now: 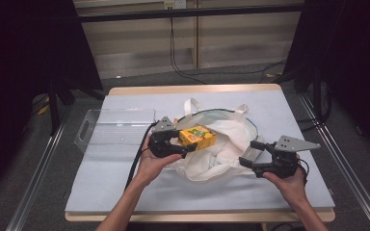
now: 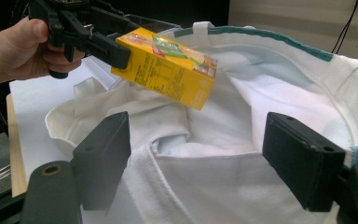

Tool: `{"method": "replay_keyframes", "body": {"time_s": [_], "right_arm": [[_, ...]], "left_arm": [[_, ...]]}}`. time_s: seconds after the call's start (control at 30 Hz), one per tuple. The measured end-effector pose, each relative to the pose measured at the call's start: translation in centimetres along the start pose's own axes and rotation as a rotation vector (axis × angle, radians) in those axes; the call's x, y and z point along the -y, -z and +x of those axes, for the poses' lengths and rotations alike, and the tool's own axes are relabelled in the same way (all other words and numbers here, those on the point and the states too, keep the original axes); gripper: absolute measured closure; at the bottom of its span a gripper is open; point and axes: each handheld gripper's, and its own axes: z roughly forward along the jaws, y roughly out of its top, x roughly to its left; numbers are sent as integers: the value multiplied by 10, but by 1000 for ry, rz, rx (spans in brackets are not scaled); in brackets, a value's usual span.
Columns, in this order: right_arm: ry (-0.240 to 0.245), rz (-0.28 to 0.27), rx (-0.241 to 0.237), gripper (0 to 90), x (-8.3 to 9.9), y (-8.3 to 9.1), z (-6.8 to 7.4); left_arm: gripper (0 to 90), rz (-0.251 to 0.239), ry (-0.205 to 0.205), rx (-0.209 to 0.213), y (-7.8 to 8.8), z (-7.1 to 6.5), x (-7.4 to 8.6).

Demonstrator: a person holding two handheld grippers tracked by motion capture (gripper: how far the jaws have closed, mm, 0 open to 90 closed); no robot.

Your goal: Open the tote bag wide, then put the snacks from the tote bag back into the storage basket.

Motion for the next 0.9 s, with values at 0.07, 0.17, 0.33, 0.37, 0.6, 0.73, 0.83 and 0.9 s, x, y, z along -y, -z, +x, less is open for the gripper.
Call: {"method": "replay_keyframes", "body": {"time_s": [0.07, 0.17, 0.33, 0.37, 0.6, 0.73, 0.83, 0.9], "right_arm": [[-5, -4, 5, 214, 1, 1, 1], [7, -1, 9, 199, 3, 2, 3], [7, -5, 18, 180, 4, 2, 6], [12, -1, 20, 178, 4, 3, 7], [5, -34, 58, 162, 5, 17, 13], [-9, -63, 79, 156, 9, 27, 13], [-18, -53, 82, 156, 12, 28, 13], [-18, -46, 79, 156, 15, 27, 13]], "left_arm": [[274, -2, -8, -7, 5, 0, -2], [274, -29, 9, 12, 13, 1, -5], [274, -34, -8, 30, 26, 0, -7], [274, -35, -1, 38, 29, 1, -7], [274, -29, -2, 28, 44, 6, -4], [274, -21, 3, 26, 50, 10, -2], [274, -11, 2, 33, 54, 13, -1], [274, -8, 5, 31, 58, 15, -1]]}}
